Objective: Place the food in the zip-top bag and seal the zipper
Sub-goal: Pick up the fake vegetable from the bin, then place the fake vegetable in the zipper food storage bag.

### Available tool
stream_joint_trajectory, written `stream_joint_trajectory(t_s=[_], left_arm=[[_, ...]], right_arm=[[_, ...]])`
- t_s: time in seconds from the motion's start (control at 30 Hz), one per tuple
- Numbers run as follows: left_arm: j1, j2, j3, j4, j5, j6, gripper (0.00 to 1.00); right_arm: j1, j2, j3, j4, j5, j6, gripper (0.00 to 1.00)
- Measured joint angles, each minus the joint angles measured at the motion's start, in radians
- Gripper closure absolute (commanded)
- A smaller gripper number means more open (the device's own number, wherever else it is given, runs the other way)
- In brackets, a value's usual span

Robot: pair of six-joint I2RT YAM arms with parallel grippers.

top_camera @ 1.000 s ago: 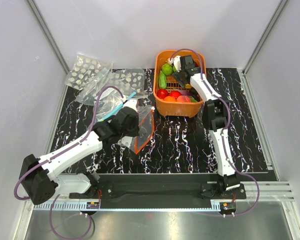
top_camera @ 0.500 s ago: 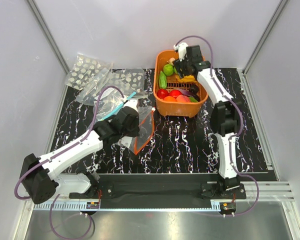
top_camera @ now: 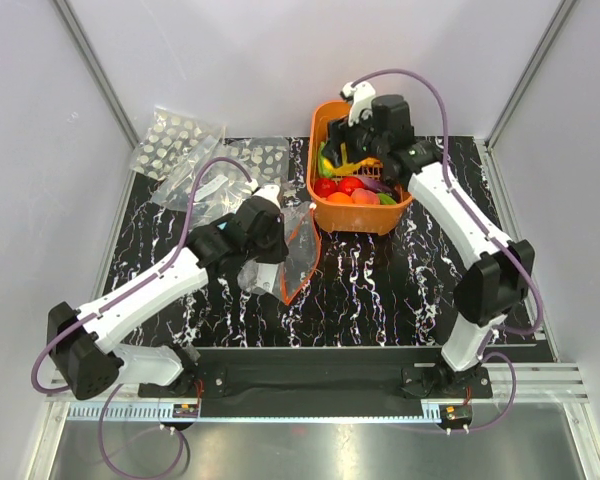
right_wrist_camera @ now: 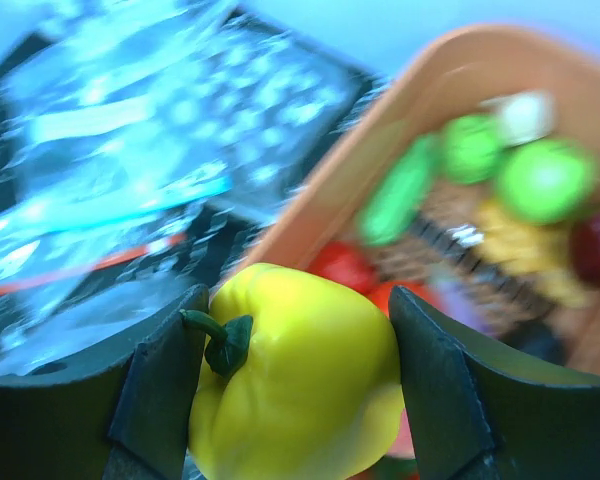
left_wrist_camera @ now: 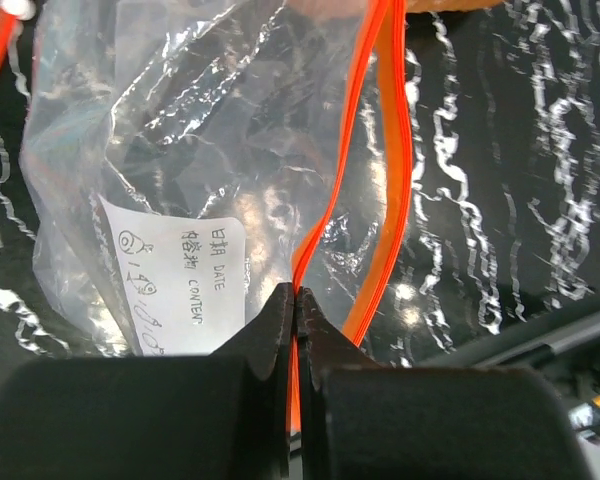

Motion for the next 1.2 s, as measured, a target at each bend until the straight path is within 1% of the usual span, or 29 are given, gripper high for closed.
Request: stream_joint_trajectory(t_s=[0.13, 0.27, 0.53, 0.63, 0.77, 0.87, 0.97, 1.2], left_arm=[[0.0, 0.0, 0.011, -0.002, 0.042, -0.019, 1.0], [0.001, 0.0, 0.014, -0.002, 0.083, -0.04, 1.0], [0.01, 0.006, 0.022, 0.007, 0.161, -0.079, 1.0], [0.016, 0.009, 0.022, 0.02, 0.195, -0.097, 1.0], [0.029, 0.011, 0.022, 0.061, 0.256, -0.143, 1.0], [0.039, 0.01, 0.017, 0.126, 0.311, -0.195, 1.0], [0.049, -0.003, -0.023, 0.217, 0.361, -0.259, 1.0], [0.066, -0.029, -0.119, 0.358, 0.439, -0.371, 1.0]], right_arm=[[0.067, -0.121, -0.209, 0.066, -0.055, 0.107, 0.65], [0.102, -0.267, -0.413, 0.131, -0.104, 0.214, 0.65], [0.142, -0.57, -0.722, 0.261, -0.154, 0.37, 0.66], [0.146, -0.648, -0.803, 0.295, -0.179, 0.422, 0.66], [0.146, -0.709, -0.897, 0.39, -0.211, 0.497, 0.66], [0.146, -0.738, -0.961, 0.464, -0.233, 0.555, 0.66], [0.148, -0.747, -0.998, 0.524, -0.25, 0.599, 0.66], [0.155, -0.753, -1.081, 0.625, -0.256, 0.647, 0.66]])
